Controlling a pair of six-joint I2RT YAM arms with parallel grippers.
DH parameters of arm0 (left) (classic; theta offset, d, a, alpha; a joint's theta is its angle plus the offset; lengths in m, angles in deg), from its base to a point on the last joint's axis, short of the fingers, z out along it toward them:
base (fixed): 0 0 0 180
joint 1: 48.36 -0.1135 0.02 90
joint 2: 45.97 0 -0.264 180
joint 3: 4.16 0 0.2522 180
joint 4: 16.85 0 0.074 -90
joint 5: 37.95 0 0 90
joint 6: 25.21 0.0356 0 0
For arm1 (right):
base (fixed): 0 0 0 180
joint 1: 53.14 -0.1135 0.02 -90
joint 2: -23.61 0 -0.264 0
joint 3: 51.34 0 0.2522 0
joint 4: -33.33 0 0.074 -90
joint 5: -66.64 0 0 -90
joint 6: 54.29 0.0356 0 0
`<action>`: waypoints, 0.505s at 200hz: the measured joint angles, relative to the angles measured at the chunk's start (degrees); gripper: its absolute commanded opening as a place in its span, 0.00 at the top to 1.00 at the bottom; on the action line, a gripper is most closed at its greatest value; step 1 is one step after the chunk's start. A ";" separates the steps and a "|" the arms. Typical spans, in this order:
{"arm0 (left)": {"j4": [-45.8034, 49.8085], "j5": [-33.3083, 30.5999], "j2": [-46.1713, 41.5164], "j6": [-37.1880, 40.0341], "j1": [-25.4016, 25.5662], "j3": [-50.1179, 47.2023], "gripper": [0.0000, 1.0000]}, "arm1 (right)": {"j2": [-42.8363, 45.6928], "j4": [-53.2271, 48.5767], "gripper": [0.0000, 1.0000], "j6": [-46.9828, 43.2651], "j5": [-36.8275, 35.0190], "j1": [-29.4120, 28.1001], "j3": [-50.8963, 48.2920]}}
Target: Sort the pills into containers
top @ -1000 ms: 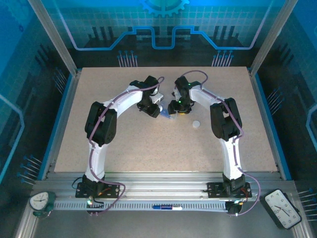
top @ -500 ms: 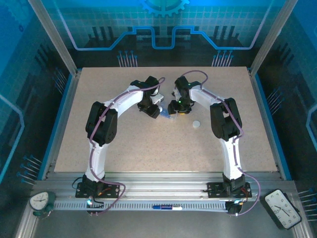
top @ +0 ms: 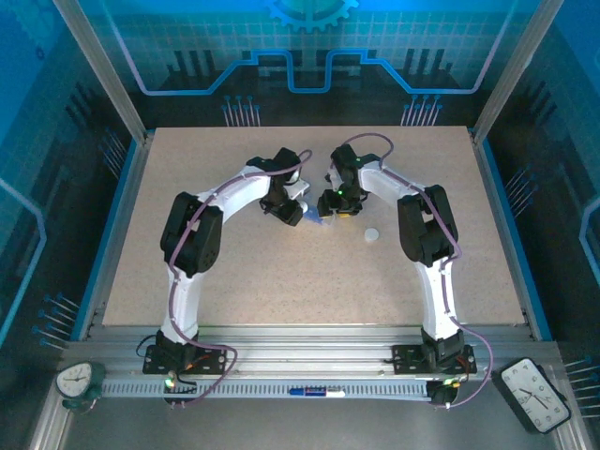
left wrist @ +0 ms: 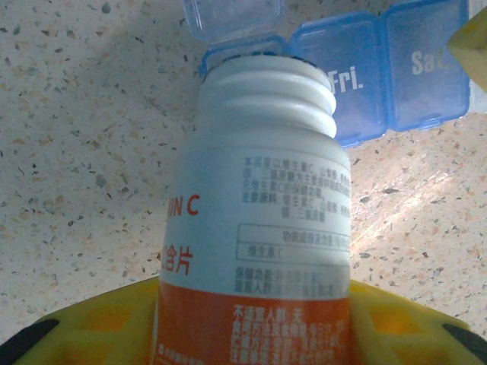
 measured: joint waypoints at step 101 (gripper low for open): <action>-13.20 4.48 -7.48 -5.18 -1.57 -12.63 1.00 | 0.00 0.00 0.40 0.24 0.02 0.02 0.09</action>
